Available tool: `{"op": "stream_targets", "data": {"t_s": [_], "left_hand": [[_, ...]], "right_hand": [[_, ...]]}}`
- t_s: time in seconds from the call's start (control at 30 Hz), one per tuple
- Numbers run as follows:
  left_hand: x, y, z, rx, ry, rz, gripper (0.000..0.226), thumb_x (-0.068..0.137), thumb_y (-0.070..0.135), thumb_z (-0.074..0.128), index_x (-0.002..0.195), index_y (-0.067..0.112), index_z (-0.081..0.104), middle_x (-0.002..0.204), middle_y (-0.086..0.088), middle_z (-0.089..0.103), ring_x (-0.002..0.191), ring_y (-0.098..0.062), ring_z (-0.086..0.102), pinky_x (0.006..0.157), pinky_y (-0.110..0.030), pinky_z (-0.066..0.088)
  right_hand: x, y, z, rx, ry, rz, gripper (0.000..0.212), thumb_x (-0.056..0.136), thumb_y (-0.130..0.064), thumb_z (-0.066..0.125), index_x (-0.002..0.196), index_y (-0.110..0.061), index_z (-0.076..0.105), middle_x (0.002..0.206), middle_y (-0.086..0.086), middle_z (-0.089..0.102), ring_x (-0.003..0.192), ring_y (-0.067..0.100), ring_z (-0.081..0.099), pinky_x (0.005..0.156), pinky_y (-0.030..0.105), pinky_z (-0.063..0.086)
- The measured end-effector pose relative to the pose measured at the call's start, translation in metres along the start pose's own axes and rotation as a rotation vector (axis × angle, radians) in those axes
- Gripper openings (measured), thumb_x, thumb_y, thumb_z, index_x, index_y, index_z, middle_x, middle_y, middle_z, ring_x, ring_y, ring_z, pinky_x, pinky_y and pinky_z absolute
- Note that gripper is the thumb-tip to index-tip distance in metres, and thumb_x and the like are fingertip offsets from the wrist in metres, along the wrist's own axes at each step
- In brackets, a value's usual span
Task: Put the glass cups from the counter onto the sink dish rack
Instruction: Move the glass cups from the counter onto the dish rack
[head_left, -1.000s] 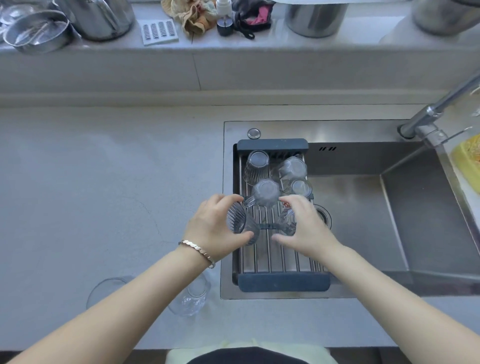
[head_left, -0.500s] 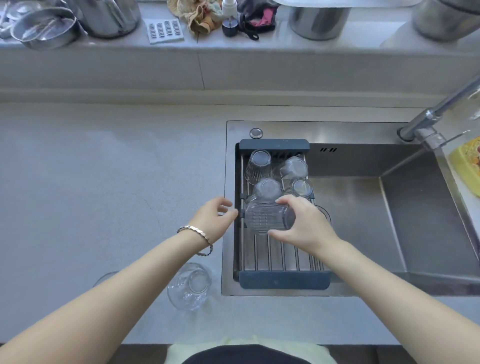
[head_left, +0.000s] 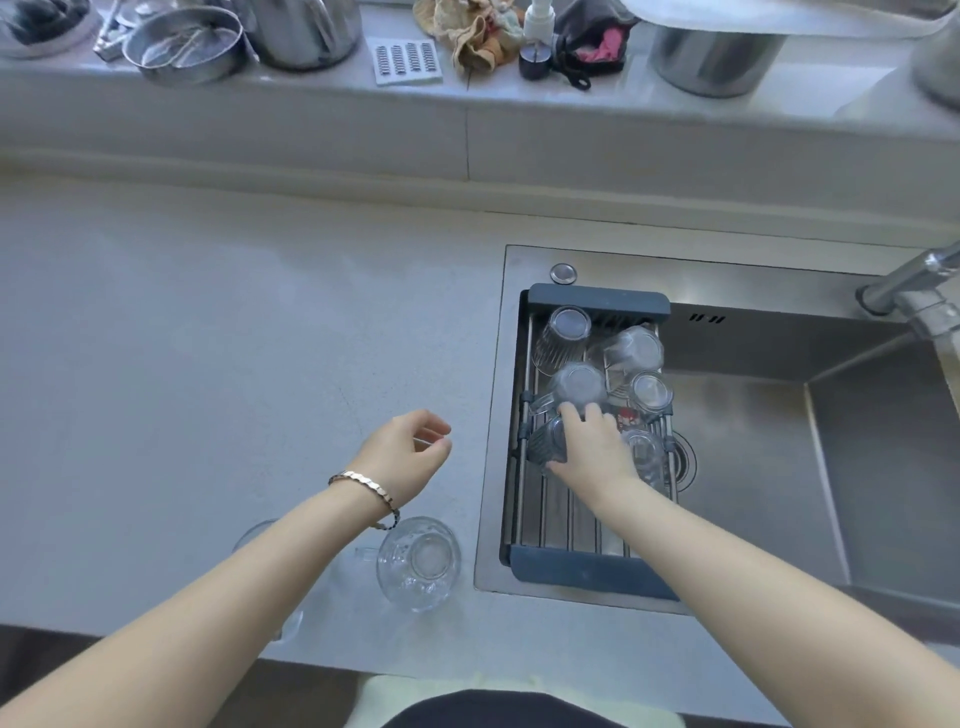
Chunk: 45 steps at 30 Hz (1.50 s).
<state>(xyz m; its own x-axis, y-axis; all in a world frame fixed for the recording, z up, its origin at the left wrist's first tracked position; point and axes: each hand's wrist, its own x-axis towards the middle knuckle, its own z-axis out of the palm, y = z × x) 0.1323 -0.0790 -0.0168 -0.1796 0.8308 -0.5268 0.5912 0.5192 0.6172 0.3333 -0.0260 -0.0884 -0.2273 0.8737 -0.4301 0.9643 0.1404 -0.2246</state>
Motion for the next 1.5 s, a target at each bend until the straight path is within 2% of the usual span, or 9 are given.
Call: {"op": "stream_targets", "data": {"t_s": [0.2, 0.37, 0.47, 0.7, 0.93, 1.1, 1.23, 1.33, 1.5], "left_hand": [[-0.010, -0.012, -0.012, 0.174, -0.019, 0.025, 0.027, 0.092, 0.023, 0.051, 0.117, 0.014, 0.058, 0.120, -0.005, 0.061, 0.108, -0.019, 0.057, 0.095, -0.032, 0.046], [-0.029, -0.040, -0.035, 0.740, -0.092, -0.094, 0.050, 0.090, 0.043, 0.046, 0.134, 0.021, 0.040, 0.137, -0.004, 0.046, 0.125, -0.026, 0.046, 0.101, -0.041, 0.045], [-0.043, -0.063, -0.041, 0.838, -0.176, -0.268, 0.060, 0.083, 0.052, 0.050, 0.134, 0.023, 0.036, 0.137, -0.003, 0.042, 0.126, -0.028, 0.043, 0.099, -0.045, 0.045], [-0.064, -0.092, -0.035, 0.643, -0.111, -0.396, 0.058, 0.078, 0.033, 0.060, 0.128, 0.021, 0.033, 0.127, -0.012, 0.038, 0.113, -0.037, 0.046, 0.074, -0.035, 0.047], [-0.066, -0.068, -0.022, 0.539, 0.037, -0.171, 0.063, 0.070, 0.036, 0.066, 0.124, 0.022, 0.036, 0.119, -0.006, 0.047, 0.108, -0.032, 0.050, 0.079, -0.034, 0.046], [-0.064, -0.028, 0.003, 0.434, 0.088, 0.036, 0.067, 0.070, 0.035, 0.067, 0.128, 0.024, 0.036, 0.126, -0.003, 0.046, 0.114, -0.029, 0.047, 0.088, -0.036, 0.048], [-0.061, 0.000, 0.024, 0.433, 0.058, 0.141, 0.065, 0.070, 0.034, 0.067, 0.128, 0.025, 0.038, 0.127, -0.002, 0.047, 0.114, -0.028, 0.049, 0.091, -0.035, 0.048], [-0.059, 0.014, 0.035, 0.454, 0.023, 0.190, 0.065, 0.070, 0.034, 0.067, 0.128, 0.026, 0.038, 0.126, -0.002, 0.047, 0.113, -0.028, 0.049, 0.089, -0.035, 0.049], [-0.057, 0.026, 0.044, 0.491, -0.002, 0.235, 0.064, 0.069, 0.033, 0.067, 0.126, 0.025, 0.039, 0.122, -0.003, 0.048, 0.111, -0.028, 0.050, 0.091, -0.036, 0.049]], "right_hand": [[-0.028, -0.010, -0.014, 0.050, 0.097, -0.201, 0.073, 0.077, -0.018, 0.070, 0.138, -0.013, 0.031, 0.137, 0.010, 0.039, 0.128, 0.028, 0.033, 0.106, 0.039, 0.036], [-0.071, -0.049, -0.019, 0.307, -0.345, -0.546, 0.092, 0.064, -0.021, 0.082, 0.140, -0.022, 0.029, 0.145, -0.002, 0.036, 0.135, 0.010, 0.030, 0.112, 0.018, 0.020], [-0.081, -0.070, 0.000, 0.315, -0.406, -0.602, 0.101, 0.060, -0.024, 0.086, 0.141, -0.020, 0.026, 0.145, -0.003, 0.036, 0.134, 0.007, 0.032, 0.102, 0.005, 0.015], [-0.085, -0.085, 0.035, 0.496, -0.332, -0.423, 0.091, 0.061, -0.025, 0.084, 0.134, -0.024, 0.030, 0.139, -0.005, 0.043, 0.129, 0.010, 0.041, 0.105, 0.018, 0.029], [-0.095, -0.051, 0.018, 1.069, -0.168, -0.080, 0.075, 0.044, -0.035, 0.083, 0.111, -0.033, 0.050, 0.105, -0.003, 0.057, 0.098, 0.011, 0.056, 0.090, 0.025, 0.046], [-0.110, 0.018, -0.020, 1.466, -0.286, 0.152, 0.066, 0.047, -0.041, 0.081, 0.104, -0.022, 0.055, 0.103, 0.003, 0.059, 0.092, 0.021, 0.061, 0.066, 0.025, 0.056], [-0.126, 0.064, -0.042, 1.326, -0.316, 0.346, 0.039, 0.071, -0.023, 0.072, 0.102, -0.024, 0.048, 0.100, -0.010, 0.054, 0.081, 0.002, 0.057, 0.069, 0.037, 0.058], [-0.125, 0.086, -0.043, 1.028, -0.225, 0.445, 0.063, 0.073, -0.018, 0.078, 0.117, -0.018, 0.033, 0.111, -0.001, 0.051, 0.096, 0.015, 0.055, 0.070, 0.036, 0.053], [-0.107, 0.085, -0.042, 0.472, -0.053, 0.202, 0.069, 0.063, -0.031, 0.079, 0.122, -0.023, 0.043, 0.124, 0.000, 0.047, 0.106, 0.015, 0.049, 0.091, 0.030, 0.043]]}}
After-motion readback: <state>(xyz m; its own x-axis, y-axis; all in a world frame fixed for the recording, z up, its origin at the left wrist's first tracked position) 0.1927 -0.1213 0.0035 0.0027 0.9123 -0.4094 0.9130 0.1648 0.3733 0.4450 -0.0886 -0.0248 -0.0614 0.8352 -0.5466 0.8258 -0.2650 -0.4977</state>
